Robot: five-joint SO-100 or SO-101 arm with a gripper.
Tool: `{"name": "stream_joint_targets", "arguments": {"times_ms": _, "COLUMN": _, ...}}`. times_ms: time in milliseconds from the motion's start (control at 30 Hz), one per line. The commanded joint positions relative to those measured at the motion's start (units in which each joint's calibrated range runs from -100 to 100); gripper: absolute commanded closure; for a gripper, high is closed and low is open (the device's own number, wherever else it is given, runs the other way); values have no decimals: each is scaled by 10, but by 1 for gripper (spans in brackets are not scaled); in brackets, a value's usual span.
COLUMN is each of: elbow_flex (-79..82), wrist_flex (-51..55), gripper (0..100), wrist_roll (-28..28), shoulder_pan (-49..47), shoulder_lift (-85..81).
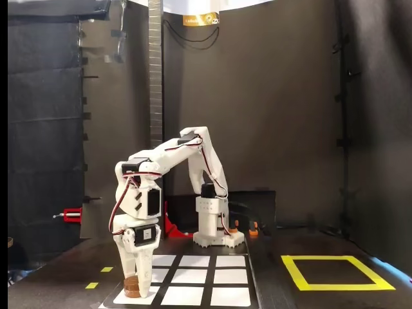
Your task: Pick and place at Grid spot 3
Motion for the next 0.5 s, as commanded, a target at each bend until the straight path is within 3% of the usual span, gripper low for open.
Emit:
{"name": "stream_joint_targets", "arguments": {"times_ms": 0, "elbow_flex": -16, "wrist_flex": -3, "gripper": 78, "wrist_roll": 3, "shoulder_pan": 4, "shoulder_lift": -4}}
{"name": "stream_joint_targets", "arguments": {"times_ms": 167, "elbow_flex": -16, "wrist_flex": 0, "gripper": 66, "wrist_roll": 8, "shoulder_pan": 4, "shoulder_lift": -5}}
{"name": "stream_joint_targets", "arguments": {"times_ms": 467, "elbow_flex": -17, "wrist_flex": 22, "gripper": 66, "wrist_roll": 11, "shoulder_pan": 5, "shoulder_lift": -27}}
